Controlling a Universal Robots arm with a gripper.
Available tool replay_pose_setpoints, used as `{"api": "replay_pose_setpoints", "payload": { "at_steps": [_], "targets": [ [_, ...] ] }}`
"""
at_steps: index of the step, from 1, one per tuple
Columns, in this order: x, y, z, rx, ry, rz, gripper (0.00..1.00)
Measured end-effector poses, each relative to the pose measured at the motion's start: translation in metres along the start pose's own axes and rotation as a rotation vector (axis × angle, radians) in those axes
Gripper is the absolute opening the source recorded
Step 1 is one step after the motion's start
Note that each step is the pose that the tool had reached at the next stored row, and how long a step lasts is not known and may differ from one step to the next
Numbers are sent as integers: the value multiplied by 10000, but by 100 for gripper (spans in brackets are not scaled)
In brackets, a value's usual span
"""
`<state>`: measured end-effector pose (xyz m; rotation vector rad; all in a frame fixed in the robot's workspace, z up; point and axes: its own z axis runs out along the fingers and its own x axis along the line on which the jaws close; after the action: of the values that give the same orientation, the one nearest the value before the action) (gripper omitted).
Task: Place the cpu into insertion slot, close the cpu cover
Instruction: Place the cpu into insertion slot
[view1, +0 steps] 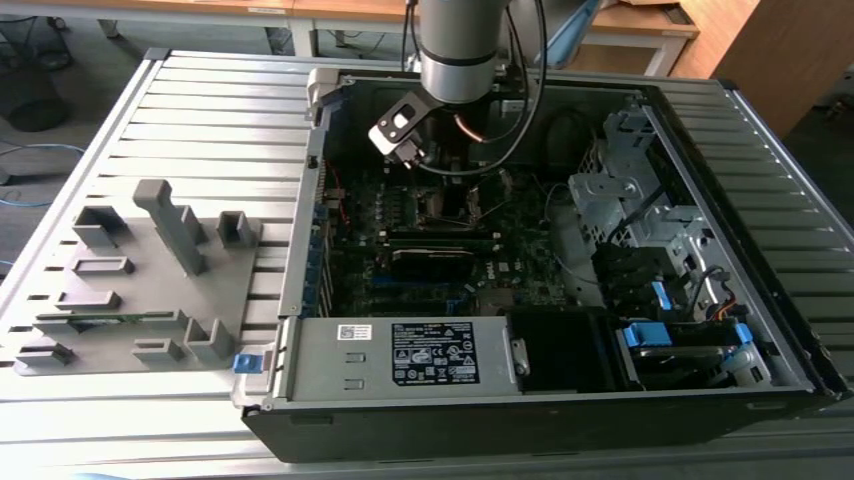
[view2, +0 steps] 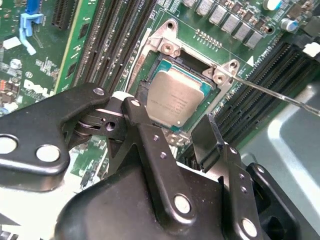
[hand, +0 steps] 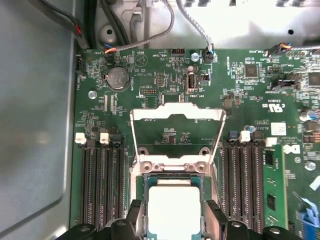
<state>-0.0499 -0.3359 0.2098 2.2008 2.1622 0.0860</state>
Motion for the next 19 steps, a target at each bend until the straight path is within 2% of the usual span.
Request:
{"api": "replay_pose_setpoints", "payload": {
  "at_steps": [3, 11, 12, 13, 14, 16, 19],
  "targets": [
    [0, 4, -53, 1, -4, 0, 61],
    [0, 5, -54, 0, -4, -1, 61],
    [0, 5, -54, 0, -4, -1, 60],
    [0, 5, -54, 0, -4, -1, 53],
    [0, 5, -54, 0, -4, -1, 53],
    [0, 5, -54, 0, -4, -1, 41],
    [0, 4, -55, 0, -5, -1, 36]
  ]
}}
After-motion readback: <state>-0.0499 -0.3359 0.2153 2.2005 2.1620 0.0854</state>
